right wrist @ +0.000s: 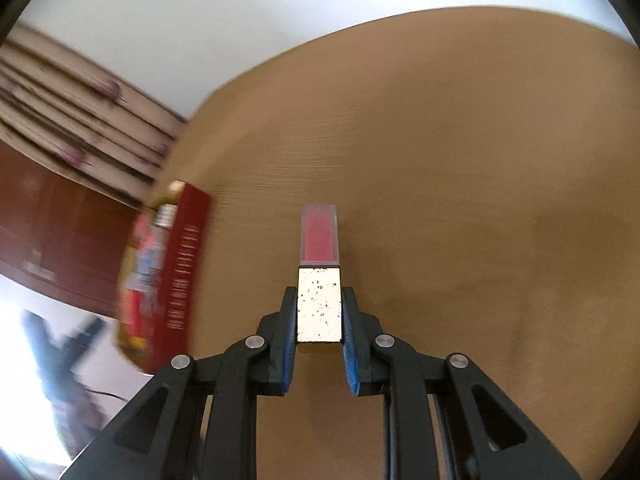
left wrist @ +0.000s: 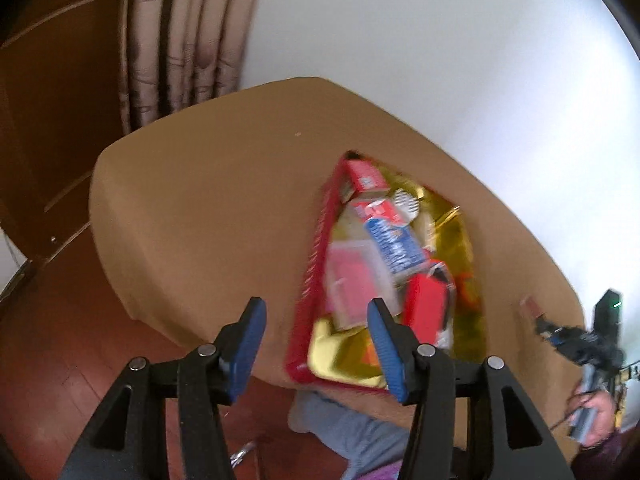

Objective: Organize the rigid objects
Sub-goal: 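Lower the red block into the tin with the left gripper while the right gripper lowers the lipstick there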

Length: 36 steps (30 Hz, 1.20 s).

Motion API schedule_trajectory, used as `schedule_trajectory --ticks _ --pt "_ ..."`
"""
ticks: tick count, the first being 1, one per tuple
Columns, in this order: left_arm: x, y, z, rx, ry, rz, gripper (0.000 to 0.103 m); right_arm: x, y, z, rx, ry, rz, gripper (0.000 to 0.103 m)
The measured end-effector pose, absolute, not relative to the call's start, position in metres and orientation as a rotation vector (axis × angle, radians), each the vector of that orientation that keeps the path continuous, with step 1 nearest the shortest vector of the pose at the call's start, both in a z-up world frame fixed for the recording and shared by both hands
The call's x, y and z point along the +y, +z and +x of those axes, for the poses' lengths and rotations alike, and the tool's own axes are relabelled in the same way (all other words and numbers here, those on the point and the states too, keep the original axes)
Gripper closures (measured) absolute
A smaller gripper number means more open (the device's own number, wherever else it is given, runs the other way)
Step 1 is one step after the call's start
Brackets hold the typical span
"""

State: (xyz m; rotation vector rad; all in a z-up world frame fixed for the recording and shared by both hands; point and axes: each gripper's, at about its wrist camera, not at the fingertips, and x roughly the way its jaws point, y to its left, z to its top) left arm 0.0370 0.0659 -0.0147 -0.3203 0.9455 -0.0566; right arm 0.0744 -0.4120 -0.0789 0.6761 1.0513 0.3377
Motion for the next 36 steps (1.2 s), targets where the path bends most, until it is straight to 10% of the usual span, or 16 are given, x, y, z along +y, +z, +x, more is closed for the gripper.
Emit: schedule_trajectory --ticks 36 --pt "0.036 -0.022 0.029 0.934 0.014 -0.065 0.049 -0.175 -0.033 0.157 1.014 0.464 0.326 0.074"
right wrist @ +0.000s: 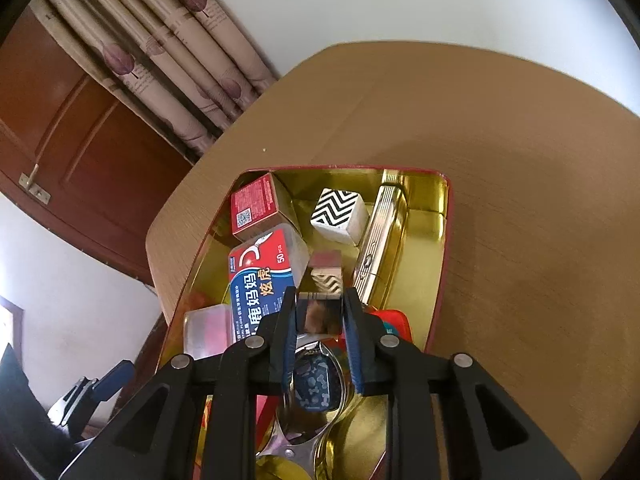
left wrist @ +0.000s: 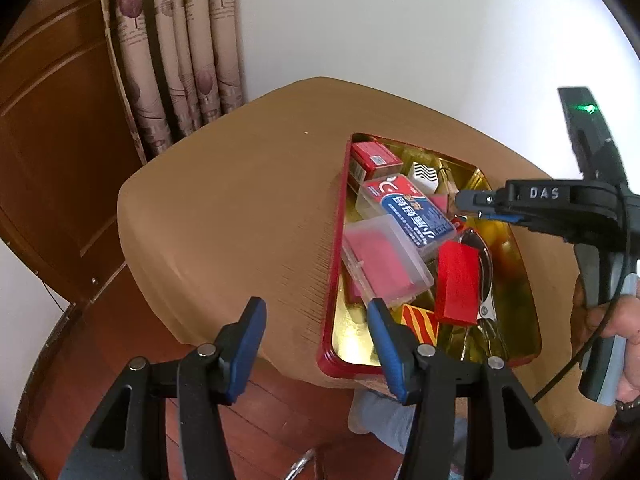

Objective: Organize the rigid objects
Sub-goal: 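Lower the red block into the tin with the left gripper while the right gripper lowers the lipstick there, then open both grippers and withdraw them from the tin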

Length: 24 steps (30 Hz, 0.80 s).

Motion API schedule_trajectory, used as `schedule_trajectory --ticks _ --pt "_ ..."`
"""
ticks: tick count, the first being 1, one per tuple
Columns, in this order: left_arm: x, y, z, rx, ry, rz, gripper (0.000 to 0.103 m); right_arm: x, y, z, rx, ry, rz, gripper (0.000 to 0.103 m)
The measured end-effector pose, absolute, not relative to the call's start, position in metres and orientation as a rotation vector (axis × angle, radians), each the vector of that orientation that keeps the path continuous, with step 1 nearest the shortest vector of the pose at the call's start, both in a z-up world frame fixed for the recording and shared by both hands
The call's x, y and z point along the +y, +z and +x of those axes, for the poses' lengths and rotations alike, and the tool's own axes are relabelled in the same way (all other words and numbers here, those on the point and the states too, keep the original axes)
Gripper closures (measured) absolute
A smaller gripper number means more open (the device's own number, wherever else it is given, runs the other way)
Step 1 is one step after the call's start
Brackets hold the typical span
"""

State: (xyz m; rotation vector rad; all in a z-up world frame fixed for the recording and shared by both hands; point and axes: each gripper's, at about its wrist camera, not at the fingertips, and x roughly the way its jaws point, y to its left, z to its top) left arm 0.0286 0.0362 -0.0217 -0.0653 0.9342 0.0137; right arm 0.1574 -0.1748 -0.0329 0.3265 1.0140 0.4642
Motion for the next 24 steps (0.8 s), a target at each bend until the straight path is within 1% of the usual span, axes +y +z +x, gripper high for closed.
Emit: schedule_trajectory --ticks 1,3,4,7,9,11,13,15,18,24 --pt "0.035 -0.022 0.029 0.935 0.016 -0.059 0.049 -0.175 -0.030 0.156 1.000 0.467 0.331 0.072" --pt "0.034 -0.021 0.028 0.932 0.016 -0.053 0.049 -0.177 -0.021 0.149 0.959 0.458 0.321 0.062" --pt "0.035 -0.021 0.028 0.929 0.016 -0.052 0.049 -0.178 -0.014 0.142 0.930 0.450 0.307 0.060" --pt "0.034 -0.020 0.026 0.923 0.033 -0.037 0.049 -0.178 0.003 0.121 0.856 0.429 0.271 0.048" --pt "0.032 -0.019 0.025 0.920 0.030 -0.032 0.049 -0.177 0.012 0.107 0.811 0.415 0.241 0.030" --pt "0.031 -0.017 0.023 0.913 0.032 -0.023 0.049 -0.174 0.022 0.082 0.741 0.365 0.191 0.023" --pt "0.029 -0.015 0.021 0.903 0.030 -0.017 0.049 -0.171 0.029 0.063 0.691 0.325 0.151 0.017" --pt "0.027 -0.012 0.017 0.889 0.034 -0.004 0.049 -0.169 0.035 0.042 0.638 0.271 0.103 0.007" --pt "0.024 -0.008 0.013 0.870 0.026 0.007 0.049 -0.170 0.042 0.020 0.582 0.212 0.073 0.002" --pt "0.023 0.003 0.003 0.816 0.010 -0.015 0.049 -0.182 0.048 -0.011 0.531 0.090 0.088 0.001"
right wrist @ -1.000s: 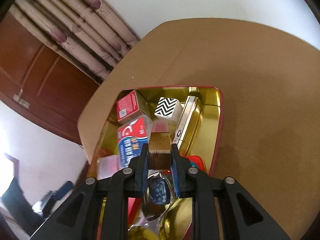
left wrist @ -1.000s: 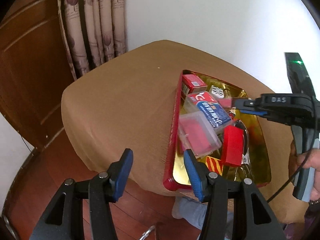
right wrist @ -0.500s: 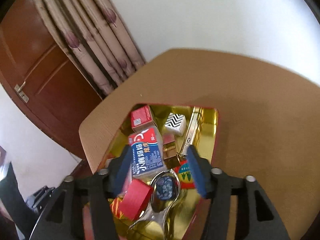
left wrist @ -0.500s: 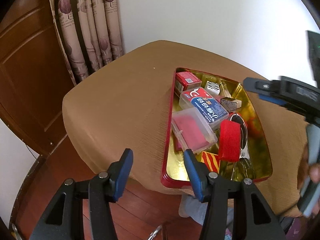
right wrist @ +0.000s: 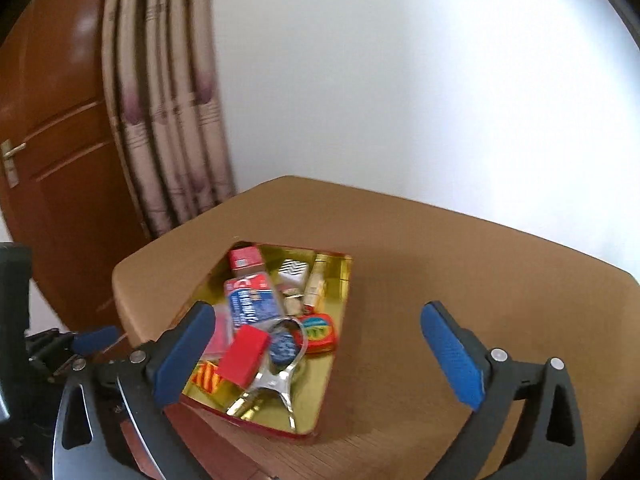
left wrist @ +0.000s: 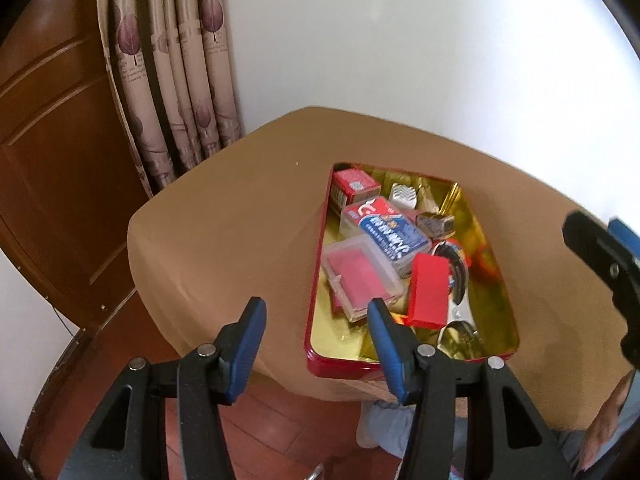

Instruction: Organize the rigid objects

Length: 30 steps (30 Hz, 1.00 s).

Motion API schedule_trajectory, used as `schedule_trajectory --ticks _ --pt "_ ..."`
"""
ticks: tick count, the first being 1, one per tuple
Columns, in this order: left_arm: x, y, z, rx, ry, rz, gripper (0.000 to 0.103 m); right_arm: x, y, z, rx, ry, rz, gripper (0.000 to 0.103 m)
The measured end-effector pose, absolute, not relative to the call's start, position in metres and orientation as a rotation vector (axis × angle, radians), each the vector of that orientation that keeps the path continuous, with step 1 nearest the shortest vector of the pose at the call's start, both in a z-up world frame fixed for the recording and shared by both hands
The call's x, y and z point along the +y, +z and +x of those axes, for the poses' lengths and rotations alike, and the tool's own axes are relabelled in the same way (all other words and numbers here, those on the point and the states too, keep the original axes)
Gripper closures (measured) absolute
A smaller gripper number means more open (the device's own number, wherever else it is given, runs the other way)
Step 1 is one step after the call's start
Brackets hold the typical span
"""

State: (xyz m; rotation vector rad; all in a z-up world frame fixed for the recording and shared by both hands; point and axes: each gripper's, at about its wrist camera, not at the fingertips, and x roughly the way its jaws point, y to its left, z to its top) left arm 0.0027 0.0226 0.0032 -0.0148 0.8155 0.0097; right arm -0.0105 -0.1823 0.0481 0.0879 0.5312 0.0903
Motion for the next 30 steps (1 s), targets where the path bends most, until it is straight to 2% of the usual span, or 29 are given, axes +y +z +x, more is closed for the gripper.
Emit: schedule_trajectory --ticks 9,13,16,23,26,30 --pt "0.015 0.019 -0.012 0.733 0.047 -0.015 0.049 -0.178 0.066 -0.053 0.394 0.006 0.060 0.001" --pt "0.016 0.036 -0.032 0.596 0.071 -0.032 0.049 -0.167 0.076 -0.076 0.289 -0.072 0.001 0.001" --pt "0.009 0.044 -0.042 0.546 0.064 -0.004 0.049 -0.163 0.081 -0.081 0.288 -0.075 -0.014 0.001" --pt "-0.008 0.050 -0.050 0.530 -0.017 0.033 0.049 -0.174 0.085 -0.084 0.273 0.016 0.066 0.000" --pt "-0.009 0.053 -0.050 0.529 -0.073 0.020 0.049 -0.187 0.077 -0.092 0.209 0.106 0.153 0.000" --pt "-0.008 0.053 -0.046 0.549 -0.099 -0.005 0.049 -0.184 0.075 -0.084 0.271 0.049 0.085 0.000"
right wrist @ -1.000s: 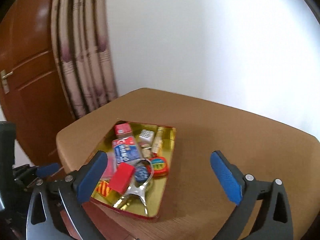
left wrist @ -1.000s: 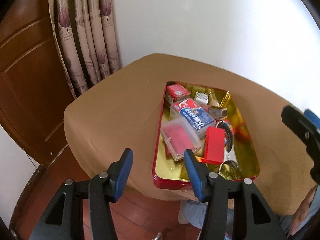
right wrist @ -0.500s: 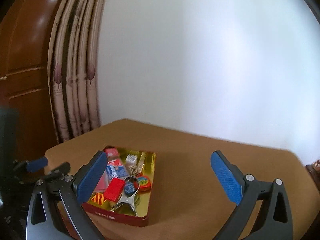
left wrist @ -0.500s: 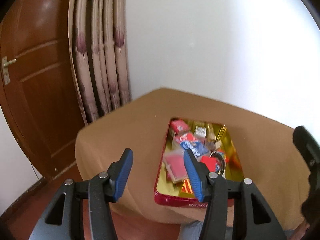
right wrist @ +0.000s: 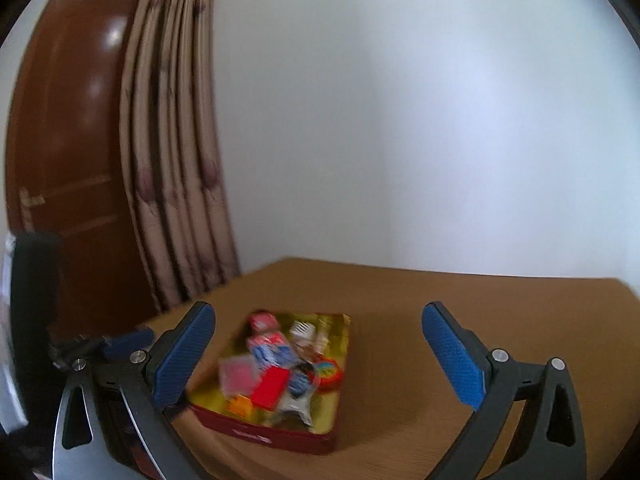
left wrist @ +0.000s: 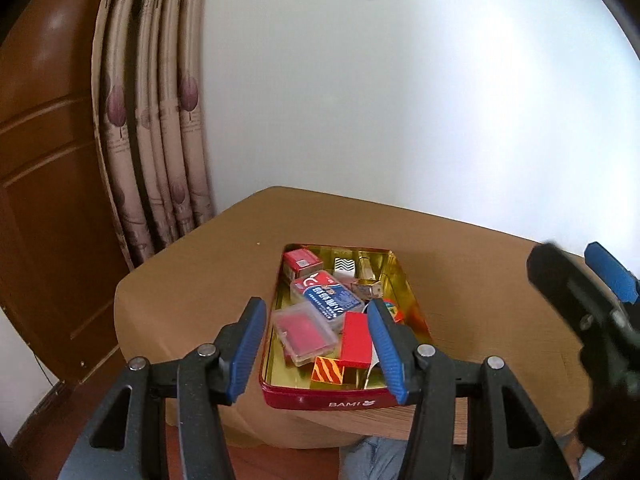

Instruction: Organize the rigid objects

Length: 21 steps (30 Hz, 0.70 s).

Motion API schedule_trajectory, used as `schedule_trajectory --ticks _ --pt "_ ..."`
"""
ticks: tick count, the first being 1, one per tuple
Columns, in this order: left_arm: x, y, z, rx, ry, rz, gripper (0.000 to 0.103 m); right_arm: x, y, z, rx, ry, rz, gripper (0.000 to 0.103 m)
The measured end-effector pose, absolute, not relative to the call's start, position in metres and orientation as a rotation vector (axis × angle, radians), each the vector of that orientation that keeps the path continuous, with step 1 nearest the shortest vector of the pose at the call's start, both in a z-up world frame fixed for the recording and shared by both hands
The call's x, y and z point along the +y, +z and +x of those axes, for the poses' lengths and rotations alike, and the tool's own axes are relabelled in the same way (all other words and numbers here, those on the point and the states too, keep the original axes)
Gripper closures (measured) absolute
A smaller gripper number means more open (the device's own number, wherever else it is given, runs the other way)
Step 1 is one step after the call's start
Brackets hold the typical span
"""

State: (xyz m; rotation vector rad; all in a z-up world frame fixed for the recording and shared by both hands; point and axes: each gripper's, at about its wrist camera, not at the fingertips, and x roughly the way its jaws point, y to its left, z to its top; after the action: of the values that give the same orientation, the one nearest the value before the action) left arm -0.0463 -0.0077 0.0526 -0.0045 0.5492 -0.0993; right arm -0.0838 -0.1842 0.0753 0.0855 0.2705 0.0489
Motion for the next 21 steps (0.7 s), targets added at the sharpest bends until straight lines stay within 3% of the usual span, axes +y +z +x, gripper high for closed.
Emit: schedule_trajectory --ticks 21 --pt "0.007 0.030 -0.028 0.647 0.055 -0.016 0.049 -0.170 0.049 -0.059 0.513 -0.056 0.010 0.000"
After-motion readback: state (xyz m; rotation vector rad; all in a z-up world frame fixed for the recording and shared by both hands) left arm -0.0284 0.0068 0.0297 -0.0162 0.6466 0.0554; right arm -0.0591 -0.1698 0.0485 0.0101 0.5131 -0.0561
